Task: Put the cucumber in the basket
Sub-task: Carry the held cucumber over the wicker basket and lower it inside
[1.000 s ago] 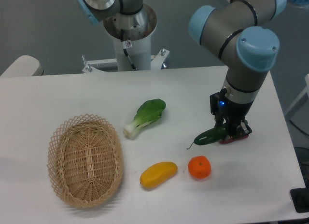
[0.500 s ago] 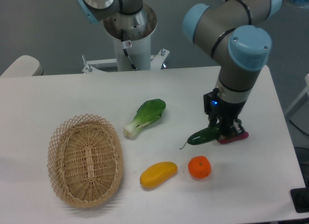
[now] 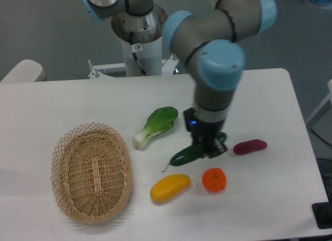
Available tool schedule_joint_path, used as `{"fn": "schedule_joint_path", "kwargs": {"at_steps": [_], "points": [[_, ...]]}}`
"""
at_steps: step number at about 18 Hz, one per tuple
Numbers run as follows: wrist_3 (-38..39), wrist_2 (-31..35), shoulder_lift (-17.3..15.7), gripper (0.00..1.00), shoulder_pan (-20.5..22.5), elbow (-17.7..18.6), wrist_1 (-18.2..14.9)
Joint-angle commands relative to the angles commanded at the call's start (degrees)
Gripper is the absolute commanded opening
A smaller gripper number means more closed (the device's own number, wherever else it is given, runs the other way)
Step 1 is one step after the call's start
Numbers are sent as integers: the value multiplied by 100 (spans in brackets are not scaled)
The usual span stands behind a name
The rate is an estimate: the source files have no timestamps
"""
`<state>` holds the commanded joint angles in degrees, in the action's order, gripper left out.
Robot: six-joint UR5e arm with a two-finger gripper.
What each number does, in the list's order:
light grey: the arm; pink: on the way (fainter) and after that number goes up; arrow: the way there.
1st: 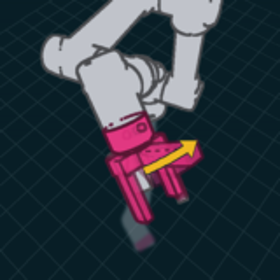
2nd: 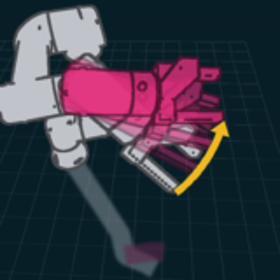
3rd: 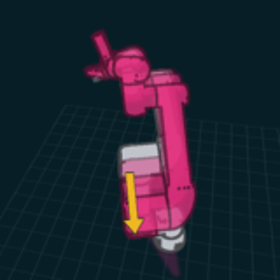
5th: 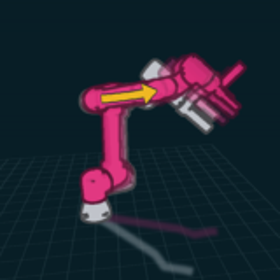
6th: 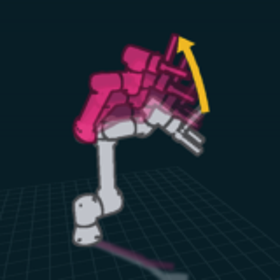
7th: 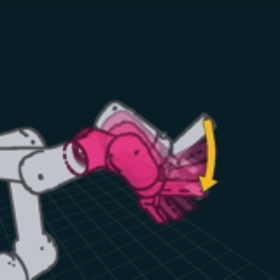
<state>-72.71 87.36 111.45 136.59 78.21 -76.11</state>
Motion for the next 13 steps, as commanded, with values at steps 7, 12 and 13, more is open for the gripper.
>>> {"fn": "schedule_joint_path", "kwargs": {"at_steps": [7,12,13], "points": [[2671,-17,-176,32,-747,440,17],[4720,-35,166,32,-1292,589,386],[4949,-26,210,32,-1380,642,500]]}}
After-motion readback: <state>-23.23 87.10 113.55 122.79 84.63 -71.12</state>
